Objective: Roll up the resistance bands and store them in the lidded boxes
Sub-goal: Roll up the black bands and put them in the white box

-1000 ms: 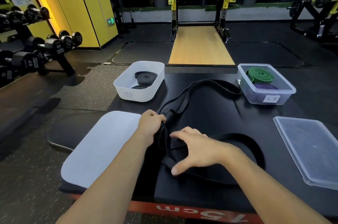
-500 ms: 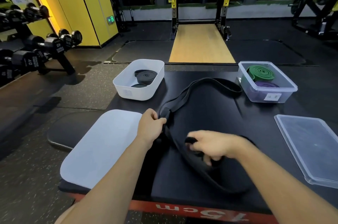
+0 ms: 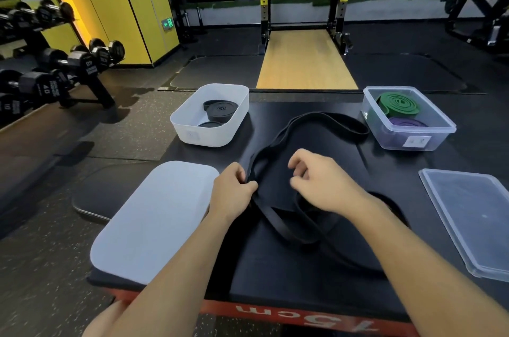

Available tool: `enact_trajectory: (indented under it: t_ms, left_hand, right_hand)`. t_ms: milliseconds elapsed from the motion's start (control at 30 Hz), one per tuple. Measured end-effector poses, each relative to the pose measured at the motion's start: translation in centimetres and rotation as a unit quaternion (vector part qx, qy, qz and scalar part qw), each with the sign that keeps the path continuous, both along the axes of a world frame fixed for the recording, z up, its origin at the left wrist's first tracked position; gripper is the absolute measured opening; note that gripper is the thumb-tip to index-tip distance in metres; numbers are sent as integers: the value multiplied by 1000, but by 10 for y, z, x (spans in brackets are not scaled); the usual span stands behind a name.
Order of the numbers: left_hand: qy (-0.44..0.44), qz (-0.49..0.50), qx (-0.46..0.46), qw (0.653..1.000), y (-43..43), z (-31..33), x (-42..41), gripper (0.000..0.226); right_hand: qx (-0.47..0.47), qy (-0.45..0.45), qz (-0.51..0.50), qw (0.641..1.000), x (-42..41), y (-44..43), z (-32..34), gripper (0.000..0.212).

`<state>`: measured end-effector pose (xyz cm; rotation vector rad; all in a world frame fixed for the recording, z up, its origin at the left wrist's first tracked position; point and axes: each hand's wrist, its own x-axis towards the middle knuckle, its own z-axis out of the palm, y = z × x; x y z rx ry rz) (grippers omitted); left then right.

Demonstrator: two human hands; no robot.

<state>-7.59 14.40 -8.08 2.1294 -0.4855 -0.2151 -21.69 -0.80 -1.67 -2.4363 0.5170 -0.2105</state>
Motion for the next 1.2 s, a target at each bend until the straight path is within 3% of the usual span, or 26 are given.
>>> enact_trajectory:
  t_ms: [67,167,233,300,400,533,700,800,933,1033,1200]
  left_hand:
    - [-3,6,-6,1000,0,-1,1,24]
    - [1,9,-25,1000,1,-4,2,25]
    - [0,9,-27,1000,1,-5,3,26]
    - [-5,8,-29,1000,2,-5,2,25]
    - [-15,2,-33,999,2,-4,-1,24]
    - [-19,-2,-29,999,3,-6,0,24]
    - [-35,-17,-22,999,3,-7,0,22]
    - [-38,-25,-19,999,2,-8,0,23]
    - [-21,-38,-31,999,5,-10,1,25]
    - [-18,-38,-38,998,6,-12,3,26]
    - [-15,-32,-43,998,4,-13,3,26]
  right_hand:
    - [-49,100,67,992,-8,14,5,56]
    - [-133,320,162,924,-24,25,1,127]
    - [-141,330,154,921,-32,25,-4,136]
    - [-113,261,122,951,-31,17,0,117]
    - [-83,136,76,984,-23,6,9,60]
    - [-52,145,51,987,-12,-6,0,28]
    - [29,252,28,967,-16,-28,30,44]
    - [-108,315,21,943,-1,-22,40,44]
    - [-255,336,-91,902,10,-33,39,61]
    - [-372,241,-85,893,12,-59,27,39]
    - [-258,78,85,959,9,-60,-14,25]
